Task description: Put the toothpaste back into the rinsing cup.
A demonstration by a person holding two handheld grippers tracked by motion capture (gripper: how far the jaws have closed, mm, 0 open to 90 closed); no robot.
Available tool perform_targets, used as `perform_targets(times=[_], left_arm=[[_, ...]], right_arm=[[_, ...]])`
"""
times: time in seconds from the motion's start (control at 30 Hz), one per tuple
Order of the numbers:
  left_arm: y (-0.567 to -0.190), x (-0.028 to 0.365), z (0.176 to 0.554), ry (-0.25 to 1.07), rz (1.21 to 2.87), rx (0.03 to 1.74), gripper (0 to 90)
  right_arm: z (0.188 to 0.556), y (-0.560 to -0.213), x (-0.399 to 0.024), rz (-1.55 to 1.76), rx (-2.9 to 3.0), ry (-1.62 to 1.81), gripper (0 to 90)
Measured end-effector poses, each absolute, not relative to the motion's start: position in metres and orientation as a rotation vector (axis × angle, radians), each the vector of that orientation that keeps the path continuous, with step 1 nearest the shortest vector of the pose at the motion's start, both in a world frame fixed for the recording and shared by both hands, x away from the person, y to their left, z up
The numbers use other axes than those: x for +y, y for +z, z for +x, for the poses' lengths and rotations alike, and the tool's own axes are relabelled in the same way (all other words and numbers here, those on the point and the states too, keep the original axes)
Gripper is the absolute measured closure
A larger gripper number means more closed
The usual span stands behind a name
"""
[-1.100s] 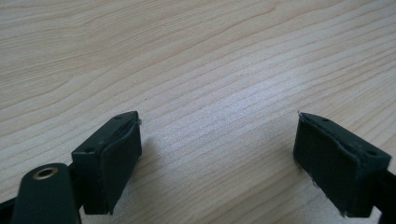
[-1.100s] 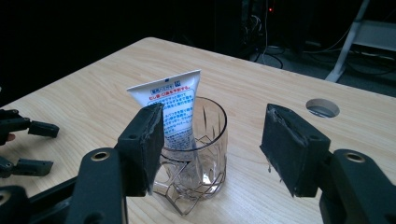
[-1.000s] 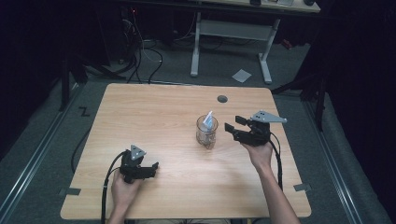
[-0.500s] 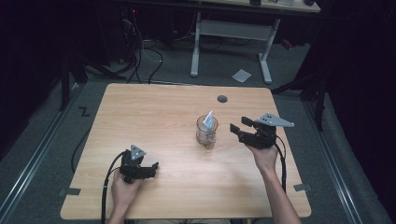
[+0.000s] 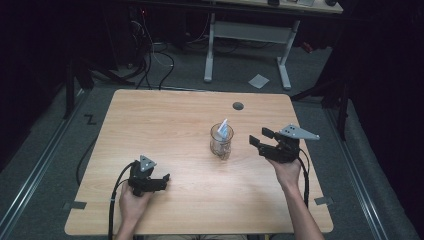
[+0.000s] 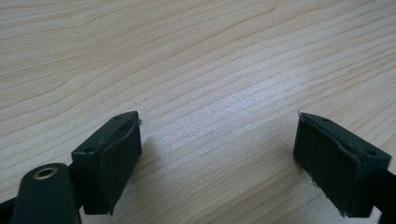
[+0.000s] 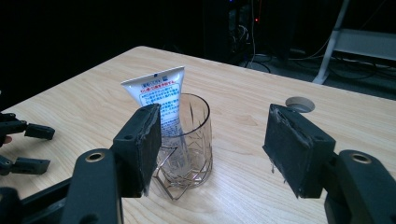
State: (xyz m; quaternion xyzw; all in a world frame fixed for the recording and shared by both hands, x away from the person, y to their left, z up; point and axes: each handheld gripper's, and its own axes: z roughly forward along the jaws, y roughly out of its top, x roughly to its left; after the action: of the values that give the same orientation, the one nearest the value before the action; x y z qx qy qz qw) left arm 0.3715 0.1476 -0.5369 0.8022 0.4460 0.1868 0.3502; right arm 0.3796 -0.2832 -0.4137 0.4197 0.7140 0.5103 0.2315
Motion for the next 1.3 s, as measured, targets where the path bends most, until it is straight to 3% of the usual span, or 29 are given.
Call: perform_targets(times=[1.3], left_arm=[[-0.537, 0.147, 0.372, 0.486, 2.076, 1.156, 15.6]], right_arm=[[0.354, -0.428, -0.308, 1.255, 1.896, 1.426, 34.1]])
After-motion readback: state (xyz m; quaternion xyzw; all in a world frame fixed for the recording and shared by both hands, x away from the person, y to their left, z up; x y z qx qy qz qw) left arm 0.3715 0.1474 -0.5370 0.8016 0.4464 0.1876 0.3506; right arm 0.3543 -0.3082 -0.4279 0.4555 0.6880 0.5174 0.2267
